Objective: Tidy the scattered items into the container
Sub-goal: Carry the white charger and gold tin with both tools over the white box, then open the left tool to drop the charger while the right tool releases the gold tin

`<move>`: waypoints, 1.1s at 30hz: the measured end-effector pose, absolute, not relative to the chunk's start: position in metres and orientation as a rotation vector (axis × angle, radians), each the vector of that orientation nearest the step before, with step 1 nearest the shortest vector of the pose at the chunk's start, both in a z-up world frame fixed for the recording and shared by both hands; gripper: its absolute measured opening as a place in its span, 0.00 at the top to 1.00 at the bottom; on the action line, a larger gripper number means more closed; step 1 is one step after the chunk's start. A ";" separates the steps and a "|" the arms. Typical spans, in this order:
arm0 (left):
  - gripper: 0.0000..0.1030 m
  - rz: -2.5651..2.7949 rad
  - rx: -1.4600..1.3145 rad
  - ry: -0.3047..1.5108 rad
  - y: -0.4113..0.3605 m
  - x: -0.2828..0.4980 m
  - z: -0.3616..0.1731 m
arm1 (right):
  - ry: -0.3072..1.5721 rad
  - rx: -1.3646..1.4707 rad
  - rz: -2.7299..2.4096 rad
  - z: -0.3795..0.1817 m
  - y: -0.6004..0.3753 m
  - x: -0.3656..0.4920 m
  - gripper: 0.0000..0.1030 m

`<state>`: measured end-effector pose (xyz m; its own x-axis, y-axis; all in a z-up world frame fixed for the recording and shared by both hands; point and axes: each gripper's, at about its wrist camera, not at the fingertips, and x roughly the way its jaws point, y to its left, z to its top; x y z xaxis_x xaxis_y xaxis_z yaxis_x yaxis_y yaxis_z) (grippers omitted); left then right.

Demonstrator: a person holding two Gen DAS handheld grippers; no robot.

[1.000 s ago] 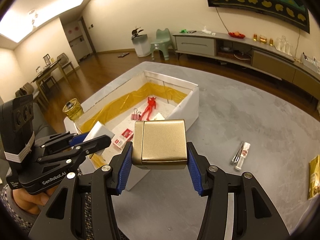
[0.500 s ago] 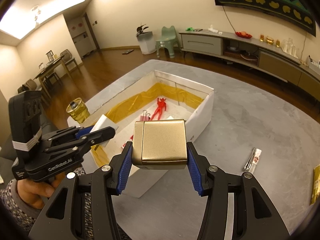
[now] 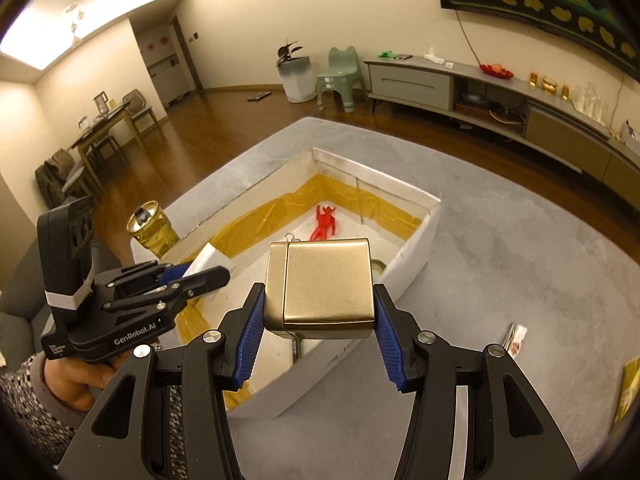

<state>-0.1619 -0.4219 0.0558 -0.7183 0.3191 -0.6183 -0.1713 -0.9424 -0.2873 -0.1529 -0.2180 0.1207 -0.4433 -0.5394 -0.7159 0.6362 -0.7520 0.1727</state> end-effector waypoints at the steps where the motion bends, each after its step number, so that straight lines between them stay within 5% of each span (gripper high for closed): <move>1: 0.78 2.673 -1.018 -0.297 -0.424 -0.162 0.056 | 0.175 1.026 -2.197 0.123 -0.224 -0.155 0.47; 33: 0.78 2.570 -1.166 0.137 -0.456 -0.196 0.038 | 0.405 1.268 -2.108 0.077 -0.345 -0.266 0.47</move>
<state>-0.1964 -0.4560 0.0380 -0.6185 0.2437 -0.7471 -0.3219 -0.9458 -0.0420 -0.2661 -0.3451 0.0770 -0.3319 -0.3627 -0.8708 0.6595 -0.7492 0.0607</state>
